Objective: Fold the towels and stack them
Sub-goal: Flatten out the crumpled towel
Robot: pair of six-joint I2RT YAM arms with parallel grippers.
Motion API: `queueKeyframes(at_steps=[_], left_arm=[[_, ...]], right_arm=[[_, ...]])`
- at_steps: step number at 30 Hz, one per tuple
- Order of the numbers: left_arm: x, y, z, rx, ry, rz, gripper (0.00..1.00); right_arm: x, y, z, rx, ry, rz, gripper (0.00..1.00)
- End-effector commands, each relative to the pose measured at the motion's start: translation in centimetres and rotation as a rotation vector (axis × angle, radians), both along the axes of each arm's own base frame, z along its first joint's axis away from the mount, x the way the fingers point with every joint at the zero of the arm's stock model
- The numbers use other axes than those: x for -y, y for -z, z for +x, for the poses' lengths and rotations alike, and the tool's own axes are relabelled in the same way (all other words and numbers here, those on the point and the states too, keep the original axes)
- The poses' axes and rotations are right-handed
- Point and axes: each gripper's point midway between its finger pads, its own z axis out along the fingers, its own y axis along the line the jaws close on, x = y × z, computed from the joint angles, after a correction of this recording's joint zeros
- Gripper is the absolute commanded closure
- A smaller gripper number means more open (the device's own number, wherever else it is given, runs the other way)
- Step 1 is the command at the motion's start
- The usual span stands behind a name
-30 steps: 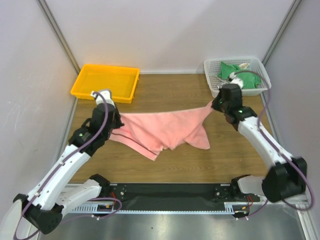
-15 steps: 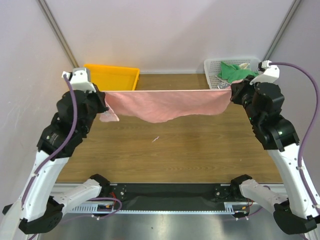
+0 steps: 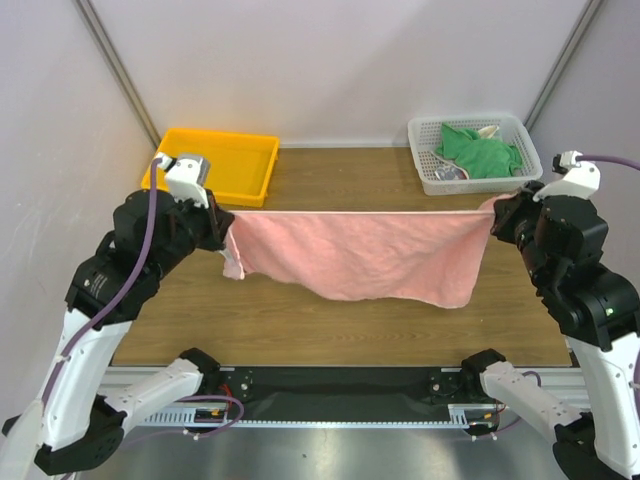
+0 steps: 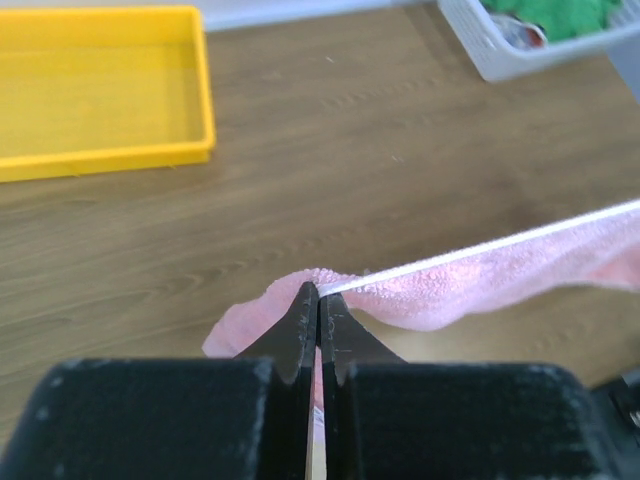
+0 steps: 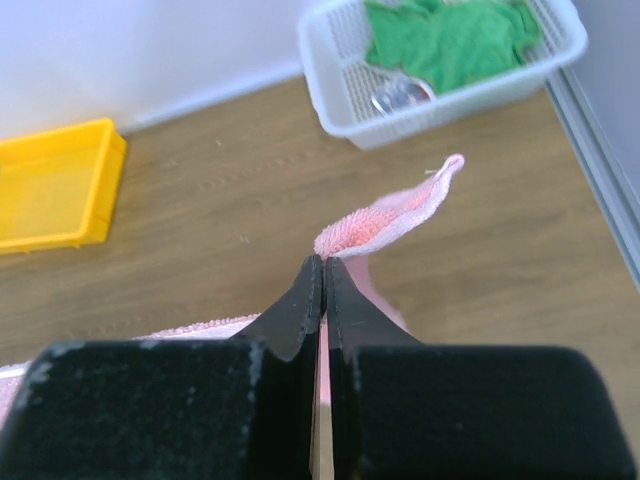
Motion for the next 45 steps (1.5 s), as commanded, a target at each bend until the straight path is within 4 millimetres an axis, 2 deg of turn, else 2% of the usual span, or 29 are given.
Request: queueKeyframes(at_steps=[1,4,8,11,12,14,15,16,17,18,19,20,21,22,24,25,27,28,30,31,33,34,35,37,38,41,42,43,45], left_arm=[[-1.9,-0.5,-2.2,0.019,-0.012,0.018,1.0],[-3.2,-1.2,-3.3,0.022,-0.046,0.015,1.0],[-4.4,-0.9,-3.4,0.013,-0.097,0.055,0.99],[-3.7,2.1,-1.8,-0.082,-0.11,0.111,0.99],[-3.3,3.1,-1.1,-0.106,-0.109,0.123,1.0],[-2.6,7.0,0.5,-0.202,-0.125,0.171,1.0],[-2.2,8.9,1.4,-0.23,-0.135,0.185,1.0],[-1.5,11.3,2.7,-0.28,-0.146,0.207,1.0],[-1.1,11.6,3.4,-0.285,-0.147,0.205,1.0],[-0.8,13.3,4.0,-0.319,-0.151,0.226,1.0],[-0.6,14.1,4.6,-0.332,-0.163,0.236,1.0],[-0.6,14.4,5.8,-0.321,-0.19,0.244,1.0],[-0.4,15.9,6.9,-0.357,-0.209,0.283,1.0],[-0.6,16.4,7.7,-0.361,-0.23,0.295,1.0],[-0.8,17.2,10.0,-0.358,-0.287,0.325,1.0],[-1.0,17.4,11.0,-0.356,-0.302,0.329,1.0],[-0.6,17.3,13.1,-0.322,-0.306,0.301,1.0],[-0.3,18.2,14.0,-0.331,-0.286,0.317,1.0],[0.8,18.5,15.8,-0.315,-0.236,0.288,1.0],[1.2,19.8,16.5,-0.334,-0.206,0.318,1.0],[2.0,20.9,17.6,-0.351,-0.162,0.327,0.99],[2.1,21.7,17.9,-0.367,-0.145,0.353,1.0],[2.3,23.6,18.2,-0.411,-0.135,0.38,0.99],[2.4,25.2,18.4,-0.444,-0.127,0.395,0.95],[2.5,26.2,18.5,-0.461,-0.126,0.4,0.93],[2.8,27.1,18.3,-0.473,-0.135,0.375,0.43],[2.6,27.4,18.0,-0.479,-0.145,0.37,0.04],[2.5,27.3,17.8,-0.482,-0.173,0.348,0.0],[2.5,26.7,16.6,-0.478,-0.179,0.301,0.0]], right_arm=[[4.9,0.2,-2.8,-0.046,0.22,-0.055,1.0],[5.9,0.1,-3.7,-0.062,0.262,-0.066,1.0],[7.2,1.2,-3.8,-0.104,0.345,-0.112,1.0],[7.2,3.7,-3.2,-0.165,0.365,-0.141,1.0],[7.1,5.4,-2.7,-0.201,0.38,-0.147,1.0],[7.1,7.2,-2.0,-0.239,0.409,-0.166,1.0],[6.9,9.0,-1.3,-0.267,0.42,-0.17,1.0],[6.6,9.7,-0.2,-0.266,0.421,-0.16,1.0],[6.6,10.9,-0.2,-0.299,0.413,-0.165,1.0],[6.1,11.7,1.2,-0.306,0.406,-0.154,1.0],[5.4,13.5,1.9,-0.344,0.374,-0.146,1.0],[5.6,14.3,2.7,-0.362,0.381,-0.135,1.0],[5.2,15.1,4.3,-0.367,0.372,-0.127,1.0],[5.1,16.0,5.0,-0.386,0.36,-0.132,1.0],[5.2,16.0,7.0,-0.361,0.373,-0.128,1.0],[5.1,16.8,8.1,-0.383,0.364,-0.153,1.0],[5.0,16.4,10.1,-0.334,0.364,-0.149,1.0],[4.9,17.0,11.1,-0.342,0.358,-0.161,1.0],[5.1,17.1,12.9,-0.312,0.363,-0.141,1.0],[4.9,18.5,13.8,-0.341,0.355,-0.142,1.0],[4.9,19.0,15.2,-0.331,0.346,-0.136,1.0],[5.2,19.7,15.6,-0.346,0.356,-0.141,1.0],[5.2,20.6,16.5,-0.35,0.359,-0.143,1.0],[5.3,21.9,17.1,-0.378,0.354,-0.144,1.0],[5.2,22.8,17.5,-0.393,0.352,-0.14,1.0],[4.7,24.6,18.3,-0.423,0.322,-0.133,1.0],[4.6,25.1,18.3,-0.436,0.316,-0.134,1.0],[4.4,25.3,18.4,-0.442,0.307,-0.131,1.0],[4.2,25.8,18.4,-0.458,0.296,-0.131,1.0]])
